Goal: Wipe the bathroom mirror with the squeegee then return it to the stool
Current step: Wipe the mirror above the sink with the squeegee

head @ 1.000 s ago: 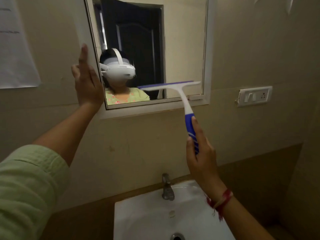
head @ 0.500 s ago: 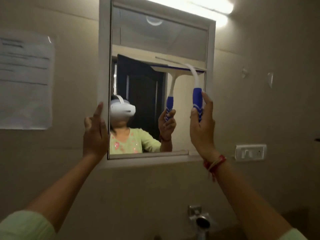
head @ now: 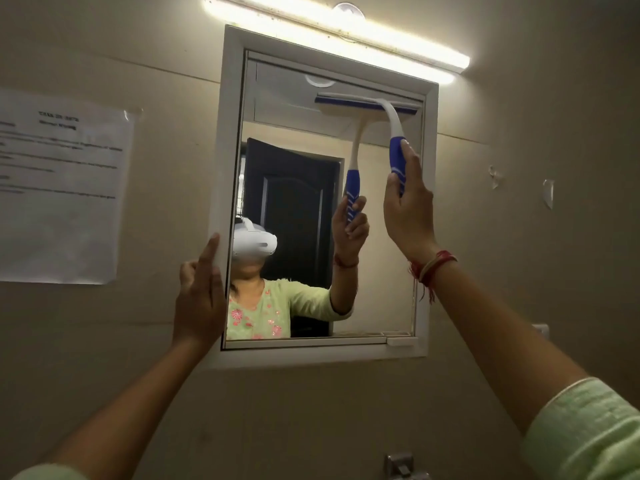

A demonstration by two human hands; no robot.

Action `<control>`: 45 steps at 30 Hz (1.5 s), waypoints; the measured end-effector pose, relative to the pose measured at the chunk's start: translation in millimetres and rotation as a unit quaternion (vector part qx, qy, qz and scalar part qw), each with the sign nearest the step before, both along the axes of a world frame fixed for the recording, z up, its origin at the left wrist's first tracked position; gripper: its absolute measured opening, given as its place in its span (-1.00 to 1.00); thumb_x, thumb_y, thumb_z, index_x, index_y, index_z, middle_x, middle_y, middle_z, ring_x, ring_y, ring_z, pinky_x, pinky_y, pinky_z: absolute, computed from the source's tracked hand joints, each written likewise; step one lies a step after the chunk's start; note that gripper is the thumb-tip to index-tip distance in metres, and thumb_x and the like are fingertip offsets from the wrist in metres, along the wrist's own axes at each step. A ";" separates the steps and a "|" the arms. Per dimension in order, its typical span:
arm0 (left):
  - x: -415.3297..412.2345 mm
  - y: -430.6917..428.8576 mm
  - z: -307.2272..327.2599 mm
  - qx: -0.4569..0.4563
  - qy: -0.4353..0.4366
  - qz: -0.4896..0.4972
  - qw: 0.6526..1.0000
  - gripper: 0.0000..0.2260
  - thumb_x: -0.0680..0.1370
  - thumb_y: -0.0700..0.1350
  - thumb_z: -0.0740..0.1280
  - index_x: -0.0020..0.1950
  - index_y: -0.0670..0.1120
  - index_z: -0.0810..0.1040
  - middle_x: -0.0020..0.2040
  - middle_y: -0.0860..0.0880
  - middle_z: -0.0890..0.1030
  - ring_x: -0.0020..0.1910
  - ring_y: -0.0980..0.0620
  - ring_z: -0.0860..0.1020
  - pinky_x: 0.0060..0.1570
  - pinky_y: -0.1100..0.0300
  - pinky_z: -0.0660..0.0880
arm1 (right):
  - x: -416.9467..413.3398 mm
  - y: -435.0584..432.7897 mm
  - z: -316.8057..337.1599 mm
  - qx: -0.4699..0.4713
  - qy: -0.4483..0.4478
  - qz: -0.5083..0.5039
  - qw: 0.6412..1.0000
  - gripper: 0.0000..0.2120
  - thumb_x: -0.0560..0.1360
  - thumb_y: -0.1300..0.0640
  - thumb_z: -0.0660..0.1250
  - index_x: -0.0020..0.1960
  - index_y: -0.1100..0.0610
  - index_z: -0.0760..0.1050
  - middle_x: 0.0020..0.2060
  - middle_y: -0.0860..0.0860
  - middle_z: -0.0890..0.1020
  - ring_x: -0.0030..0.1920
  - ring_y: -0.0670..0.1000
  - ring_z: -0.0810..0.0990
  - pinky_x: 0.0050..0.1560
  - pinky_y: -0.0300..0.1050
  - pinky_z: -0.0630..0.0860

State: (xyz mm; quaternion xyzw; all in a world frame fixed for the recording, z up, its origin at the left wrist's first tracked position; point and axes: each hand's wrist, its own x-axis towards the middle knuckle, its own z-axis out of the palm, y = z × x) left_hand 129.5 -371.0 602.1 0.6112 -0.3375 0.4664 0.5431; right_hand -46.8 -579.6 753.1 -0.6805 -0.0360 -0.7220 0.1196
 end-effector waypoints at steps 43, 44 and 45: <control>4.0 -4.7 -1.4 -0.003 0.005 0.014 1.000 -0.60 0.66 -0.14 0.03 0.50 0.11 0.17 0.04 -0.06 0.31 -0.37 0.17 0.34 -0.41 0.42 0.16 | -2.5 -15.9 -129.1 0.026 0.016 0.008 1.000 -0.51 0.57 0.04 0.07 0.45 0.00 -0.02 -0.20 0.05 0.52 -0.40 -0.23 0.41 -0.29 -0.45 0.40; 3.6 -4.6 -1.5 -0.002 0.006 0.012 1.000 -0.60 0.66 -0.14 0.02 0.50 0.11 0.17 0.04 -0.05 0.30 -0.37 0.15 0.34 -0.41 0.44 0.18 | -2.8 -14.9 -136.4 0.028 0.016 0.013 0.999 -0.50 0.56 0.01 0.05 0.45 0.00 -0.02 -0.21 0.02 0.49 -0.39 -0.23 0.40 -0.28 -0.43 0.40; 3.5 -4.4 -1.8 -0.001 0.008 0.012 1.000 -0.60 0.66 -0.13 0.02 0.50 0.12 0.16 0.05 -0.05 0.30 -0.37 0.14 0.35 -0.40 0.46 0.20 | -3.1 -14.1 -143.6 0.030 0.017 0.017 0.999 -0.49 0.55 -0.02 0.03 0.45 0.00 -0.02 -0.21 0.00 0.47 -0.38 -0.23 0.39 -0.25 -0.40 0.40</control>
